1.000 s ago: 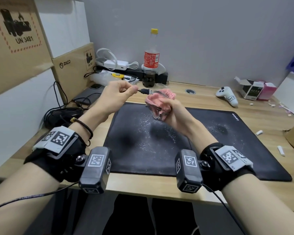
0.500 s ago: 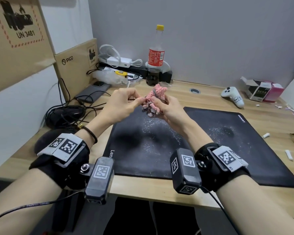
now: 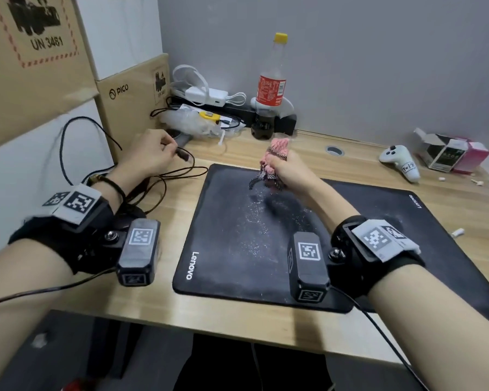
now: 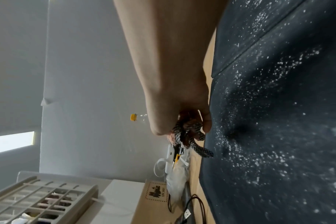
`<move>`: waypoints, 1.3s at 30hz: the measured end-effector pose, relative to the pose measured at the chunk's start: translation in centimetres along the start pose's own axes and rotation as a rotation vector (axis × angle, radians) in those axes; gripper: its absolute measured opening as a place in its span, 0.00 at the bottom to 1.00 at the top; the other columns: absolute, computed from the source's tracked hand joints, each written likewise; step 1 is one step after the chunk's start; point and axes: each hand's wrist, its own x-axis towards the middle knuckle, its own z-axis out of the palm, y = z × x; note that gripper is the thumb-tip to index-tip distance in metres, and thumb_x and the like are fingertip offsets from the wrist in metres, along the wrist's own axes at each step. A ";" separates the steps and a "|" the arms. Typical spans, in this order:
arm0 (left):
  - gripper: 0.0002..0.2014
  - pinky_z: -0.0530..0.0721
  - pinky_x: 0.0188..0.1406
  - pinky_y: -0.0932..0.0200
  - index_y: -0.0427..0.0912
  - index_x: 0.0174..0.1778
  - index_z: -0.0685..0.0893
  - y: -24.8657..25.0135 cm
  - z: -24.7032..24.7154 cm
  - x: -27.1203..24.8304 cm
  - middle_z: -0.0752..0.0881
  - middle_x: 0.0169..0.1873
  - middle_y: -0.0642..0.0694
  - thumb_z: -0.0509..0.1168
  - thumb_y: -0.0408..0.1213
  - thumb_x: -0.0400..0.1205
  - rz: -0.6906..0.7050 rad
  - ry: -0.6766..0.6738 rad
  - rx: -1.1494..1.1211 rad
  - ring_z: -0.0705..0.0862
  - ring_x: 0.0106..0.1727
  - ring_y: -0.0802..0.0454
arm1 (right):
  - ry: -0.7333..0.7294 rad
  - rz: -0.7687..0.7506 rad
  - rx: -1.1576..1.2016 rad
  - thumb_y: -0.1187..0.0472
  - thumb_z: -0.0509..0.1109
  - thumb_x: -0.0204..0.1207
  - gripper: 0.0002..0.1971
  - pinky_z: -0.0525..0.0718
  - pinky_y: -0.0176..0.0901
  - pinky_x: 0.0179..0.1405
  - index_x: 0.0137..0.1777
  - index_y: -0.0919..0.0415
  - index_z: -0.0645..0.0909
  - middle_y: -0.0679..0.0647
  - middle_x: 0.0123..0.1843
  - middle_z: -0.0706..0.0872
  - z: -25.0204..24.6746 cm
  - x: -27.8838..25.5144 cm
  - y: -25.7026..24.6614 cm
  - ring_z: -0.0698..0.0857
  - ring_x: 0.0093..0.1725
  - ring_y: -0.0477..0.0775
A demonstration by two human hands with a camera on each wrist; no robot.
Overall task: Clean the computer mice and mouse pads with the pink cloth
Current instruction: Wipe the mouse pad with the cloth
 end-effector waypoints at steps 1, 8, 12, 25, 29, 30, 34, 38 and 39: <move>0.14 0.76 0.64 0.49 0.46 0.61 0.84 -0.2 0.3 0.3 0.83 0.61 0.39 0.61 0.42 0.82 -0.026 -0.030 0.041 0.78 0.64 0.38 | -0.013 0.028 -0.020 0.37 0.67 0.65 0.39 0.86 0.54 0.49 0.69 0.65 0.69 0.58 0.54 0.83 0.2 0.9 0.9 0.85 0.51 0.58; 0.25 0.60 0.78 0.48 0.44 0.78 0.71 3.9 1.5 0.0 0.67 0.76 0.35 0.58 0.34 0.82 0.200 -0.182 0.168 0.61 0.78 0.36 | -0.140 -0.018 -0.165 0.56 0.62 0.85 0.12 0.82 0.45 0.42 0.46 0.61 0.83 0.55 0.38 0.86 0.5 -1.6 -1.1 0.83 0.38 0.54; 0.26 0.62 0.74 0.62 0.36 0.80 0.66 7.1 3.3 -0.6 0.68 0.79 0.40 0.54 0.27 0.84 0.315 -0.471 0.084 0.67 0.79 0.46 | -0.258 0.020 -0.350 0.56 0.62 0.84 0.18 0.81 0.50 0.54 0.47 0.73 0.83 0.59 0.40 0.86 0.0 -1.1 -1.4 0.82 0.42 0.55; 0.19 0.77 0.64 0.58 0.45 0.69 0.82 3.5 5.4 1.3 0.84 0.65 0.46 0.64 0.34 0.81 0.373 -0.471 0.196 0.81 0.65 0.45 | 0.029 -0.063 -0.721 0.53 0.67 0.82 0.19 0.74 0.46 0.52 0.63 0.68 0.73 0.65 0.63 0.81 2.3 3.0 0.7 0.79 0.62 0.64; 0.21 0.76 0.65 0.57 0.49 0.71 0.80 2.8 5.5 1.5 0.84 0.65 0.46 0.65 0.36 0.80 0.366 -0.465 0.158 0.81 0.65 0.44 | 0.016 -0.105 -0.760 0.57 0.64 0.84 0.17 0.75 0.49 0.56 0.66 0.67 0.75 0.67 0.66 0.81 5.2 4.1 -0.9 0.79 0.66 0.68; 0.22 0.77 0.64 0.56 0.51 0.71 0.80 2.6 5.6 1.5 0.85 0.63 0.45 0.64 0.34 0.79 0.365 -0.473 0.157 0.82 0.64 0.43 | -0.001 -0.126 -0.772 0.57 0.63 0.84 0.17 0.74 0.49 0.54 0.66 0.67 0.75 0.67 0.66 0.81 6.2 4.1 -1.4 0.78 0.66 0.68; 0.25 0.82 0.55 0.53 0.53 0.66 0.82 2.0 5.7 1.7 0.88 0.55 0.42 0.59 0.29 0.75 0.329 -0.492 0.152 0.84 0.58 0.39 | -0.045 -0.196 -0.741 0.49 0.67 0.80 0.18 0.76 0.50 0.50 0.59 0.65 0.79 0.66 0.59 0.85 8.3 3.9 -2.0 0.81 0.60 0.68; 0.26 0.84 0.55 0.49 0.55 0.66 0.81 2.3 5.5 1.6 0.89 0.53 0.44 0.58 0.30 0.74 0.326 -0.532 0.162 0.85 0.55 0.41 | -0.017 -0.209 -0.695 0.58 0.74 0.71 0.09 0.69 0.42 0.35 0.34 0.54 0.77 0.56 0.38 0.84 7.5 2.6 -1.9 0.84 0.46 0.62; 0.27 0.84 0.55 0.49 0.55 0.66 0.81 2.3 5.6 1.6 0.89 0.53 0.44 0.57 0.31 0.72 0.337 -0.540 0.163 0.85 0.55 0.41 | -0.008 -0.215 -0.688 0.61 0.72 0.71 0.10 0.68 0.42 0.34 0.31 0.55 0.75 0.55 0.35 0.82 7.4 2.2 -1.9 0.83 0.44 0.64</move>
